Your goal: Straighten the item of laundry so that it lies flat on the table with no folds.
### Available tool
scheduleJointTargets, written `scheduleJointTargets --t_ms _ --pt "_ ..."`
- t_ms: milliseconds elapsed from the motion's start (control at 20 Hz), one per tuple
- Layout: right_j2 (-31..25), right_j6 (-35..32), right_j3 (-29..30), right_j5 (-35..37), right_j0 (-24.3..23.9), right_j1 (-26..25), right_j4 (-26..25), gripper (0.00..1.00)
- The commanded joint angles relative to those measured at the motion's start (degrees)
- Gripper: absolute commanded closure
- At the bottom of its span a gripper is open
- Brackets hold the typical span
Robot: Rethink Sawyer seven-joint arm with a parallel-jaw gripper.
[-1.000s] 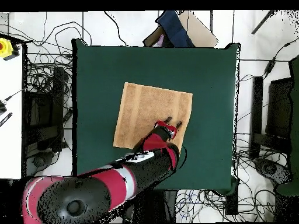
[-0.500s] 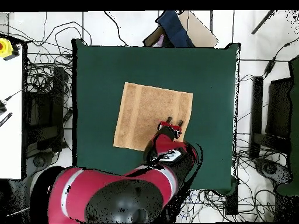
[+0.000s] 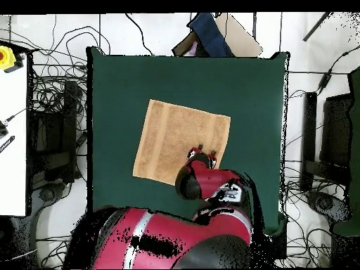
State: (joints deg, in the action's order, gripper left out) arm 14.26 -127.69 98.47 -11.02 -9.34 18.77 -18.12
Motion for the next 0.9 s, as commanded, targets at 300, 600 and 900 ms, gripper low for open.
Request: scheduleJointTargets --t_ms 300,600,900 --pt "-20.1 2.5 9.8 21.8 -5.9 11.4 -2.5 0.00" --pt "-23.6 2.8 12.0 26.9 -8.6 16.4 -0.8 0.00" --pt "-25.5 2.8 16.0 33.4 -9.7 23.9 1.4 0.00"
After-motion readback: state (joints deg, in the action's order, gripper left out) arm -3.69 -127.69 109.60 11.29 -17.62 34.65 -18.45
